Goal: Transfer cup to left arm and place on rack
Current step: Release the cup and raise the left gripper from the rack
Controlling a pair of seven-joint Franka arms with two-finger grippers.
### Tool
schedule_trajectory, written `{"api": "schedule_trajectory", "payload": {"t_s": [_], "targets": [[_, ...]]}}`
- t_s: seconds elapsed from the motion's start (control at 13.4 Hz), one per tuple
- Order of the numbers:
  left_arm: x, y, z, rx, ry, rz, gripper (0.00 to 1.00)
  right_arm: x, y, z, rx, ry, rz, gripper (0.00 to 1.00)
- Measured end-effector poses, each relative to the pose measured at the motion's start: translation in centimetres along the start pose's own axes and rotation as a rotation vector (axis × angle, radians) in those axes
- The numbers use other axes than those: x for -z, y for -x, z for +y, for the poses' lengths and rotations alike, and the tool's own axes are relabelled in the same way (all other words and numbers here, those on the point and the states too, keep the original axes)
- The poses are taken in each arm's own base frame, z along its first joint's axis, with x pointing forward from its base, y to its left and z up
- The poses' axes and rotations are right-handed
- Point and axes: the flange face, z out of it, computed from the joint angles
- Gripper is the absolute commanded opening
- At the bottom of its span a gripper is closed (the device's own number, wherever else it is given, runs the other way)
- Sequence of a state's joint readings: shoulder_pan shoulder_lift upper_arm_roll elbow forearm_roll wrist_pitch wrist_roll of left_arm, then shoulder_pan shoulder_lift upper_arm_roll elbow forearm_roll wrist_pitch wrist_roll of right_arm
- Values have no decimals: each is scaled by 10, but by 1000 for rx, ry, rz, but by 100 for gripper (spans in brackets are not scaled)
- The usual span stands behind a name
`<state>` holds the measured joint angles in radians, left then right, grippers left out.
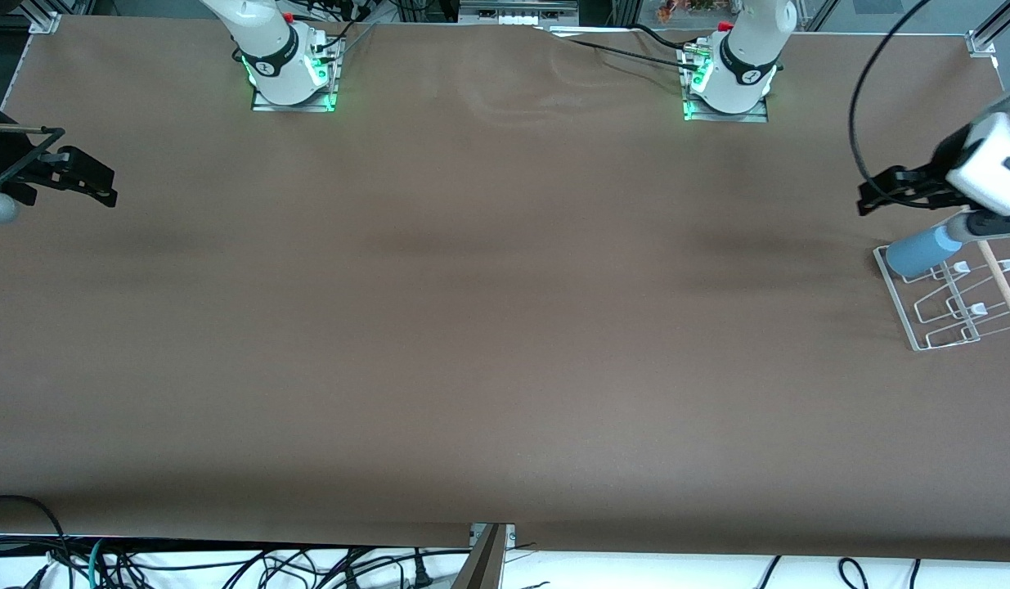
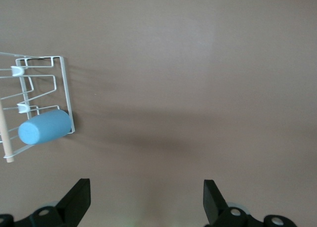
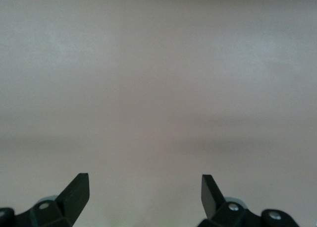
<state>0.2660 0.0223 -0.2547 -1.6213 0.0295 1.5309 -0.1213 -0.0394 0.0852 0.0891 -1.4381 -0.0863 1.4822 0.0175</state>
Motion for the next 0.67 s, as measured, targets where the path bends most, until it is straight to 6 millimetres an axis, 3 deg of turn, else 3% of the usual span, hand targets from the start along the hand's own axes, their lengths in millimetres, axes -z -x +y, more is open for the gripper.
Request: {"api": "schedule_trajectory", "payload": {"t_s": [0.37,0.67], "targets": [[5,4,8,-14,41,-2,100,0,0,1,-1,0,0,100],[16,4,3,-6,43,30,100,0,0,1,-2,0,0,100]]}}
